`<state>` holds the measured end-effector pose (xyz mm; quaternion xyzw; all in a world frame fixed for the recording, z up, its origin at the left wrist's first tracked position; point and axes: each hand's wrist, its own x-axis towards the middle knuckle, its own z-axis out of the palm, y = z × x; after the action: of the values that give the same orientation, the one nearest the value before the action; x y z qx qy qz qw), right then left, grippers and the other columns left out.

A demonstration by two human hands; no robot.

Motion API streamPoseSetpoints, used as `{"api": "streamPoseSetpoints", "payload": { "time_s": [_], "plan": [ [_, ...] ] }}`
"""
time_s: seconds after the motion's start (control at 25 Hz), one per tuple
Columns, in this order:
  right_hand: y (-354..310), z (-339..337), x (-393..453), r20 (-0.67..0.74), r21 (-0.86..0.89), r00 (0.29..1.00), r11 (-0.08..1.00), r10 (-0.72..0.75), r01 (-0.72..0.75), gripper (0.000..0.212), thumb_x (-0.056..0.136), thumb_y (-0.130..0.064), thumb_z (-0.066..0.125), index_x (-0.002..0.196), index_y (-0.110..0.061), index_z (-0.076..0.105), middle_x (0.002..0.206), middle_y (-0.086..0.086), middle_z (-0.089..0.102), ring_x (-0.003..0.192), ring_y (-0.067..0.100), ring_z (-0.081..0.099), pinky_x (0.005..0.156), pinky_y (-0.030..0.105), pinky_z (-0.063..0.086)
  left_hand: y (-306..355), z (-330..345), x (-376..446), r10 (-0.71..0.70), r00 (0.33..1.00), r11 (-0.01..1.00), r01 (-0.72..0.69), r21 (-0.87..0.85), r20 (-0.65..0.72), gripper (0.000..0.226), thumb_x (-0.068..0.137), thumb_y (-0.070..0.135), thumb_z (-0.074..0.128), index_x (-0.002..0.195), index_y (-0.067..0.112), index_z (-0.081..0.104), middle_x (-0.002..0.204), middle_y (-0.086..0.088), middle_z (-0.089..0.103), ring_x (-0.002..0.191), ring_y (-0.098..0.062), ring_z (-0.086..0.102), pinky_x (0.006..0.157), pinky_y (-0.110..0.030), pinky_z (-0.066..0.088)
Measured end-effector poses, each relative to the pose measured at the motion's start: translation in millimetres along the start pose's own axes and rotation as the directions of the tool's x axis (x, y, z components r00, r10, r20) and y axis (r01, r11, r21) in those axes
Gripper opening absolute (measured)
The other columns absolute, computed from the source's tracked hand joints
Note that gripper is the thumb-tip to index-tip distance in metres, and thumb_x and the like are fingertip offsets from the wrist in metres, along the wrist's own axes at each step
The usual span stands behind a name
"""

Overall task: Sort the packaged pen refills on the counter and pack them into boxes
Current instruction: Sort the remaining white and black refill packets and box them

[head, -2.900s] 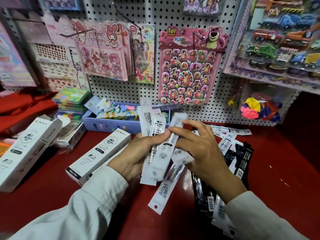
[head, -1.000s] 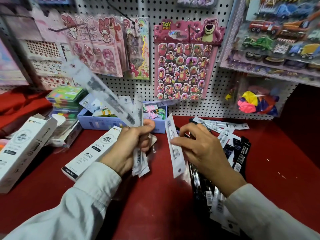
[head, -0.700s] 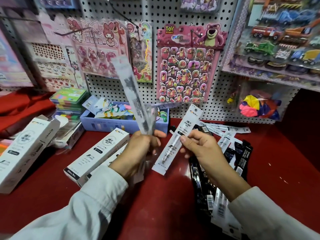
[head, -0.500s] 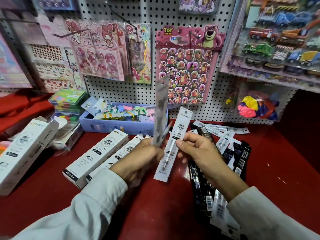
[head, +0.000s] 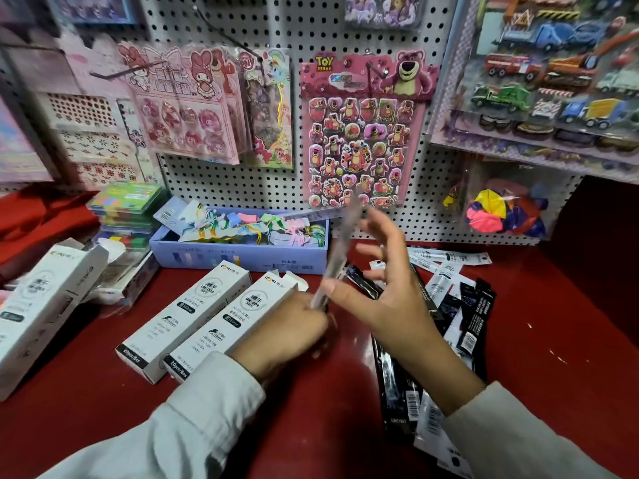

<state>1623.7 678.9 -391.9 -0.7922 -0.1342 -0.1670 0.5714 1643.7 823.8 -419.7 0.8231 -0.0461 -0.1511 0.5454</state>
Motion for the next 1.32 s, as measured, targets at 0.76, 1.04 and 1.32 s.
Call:
{"api": "streamPoseSetpoints", "payload": {
  "time_s": [0.76,1.04,1.32],
  "plan": [
    [-14.0,-22.3,11.3,-0.064,-0.284,0.91,0.882,-0.409,0.376,0.05,0.089,-0.024,0.064,0.138,-0.022,0.052,0.15,0.001,0.044,0.134,0.015,0.045,0.105,0.047,0.041,9.9,7.7,2.4,0.234,0.958,0.927,-0.271,-0.26,-0.167,0.014,0.059,0.007,0.061,0.065,0.02,0.063,0.061,-0.001,0.058,0.061,-0.017,0.051,0.061,-0.032,0.039],
    [-24.7,-26.6,21.1,-0.058,-0.244,0.897,0.878,-0.438,0.412,0.045,0.096,-0.028,0.052,0.138,-0.013,0.051,0.14,0.004,0.055,0.131,0.013,0.048,0.106,0.039,0.041,8.9,14.1,0.8,0.35,0.936,0.928,-0.351,-0.123,-0.031,0.03,0.076,-0.003,0.068,0.072,0.026,0.064,0.056,0.015,0.058,0.049,0.001,0.049,0.047,-0.015,0.039],
    [36.3,-33.5,30.0,-0.19,-0.254,0.981,0.963,0.043,-0.092,0.028,0.096,-0.039,0.05,0.114,-0.024,0.064,0.108,-0.005,0.07,0.102,0.009,0.062,0.085,0.032,0.048,6.8,1.1,12.7,0.265,0.857,0.813,-0.445,-0.375,-0.441,0.021,0.079,0.0,0.074,0.077,0.02,0.067,0.068,0.014,0.065,0.064,-0.002,0.058,0.064,-0.015,0.048]
  ]
}}
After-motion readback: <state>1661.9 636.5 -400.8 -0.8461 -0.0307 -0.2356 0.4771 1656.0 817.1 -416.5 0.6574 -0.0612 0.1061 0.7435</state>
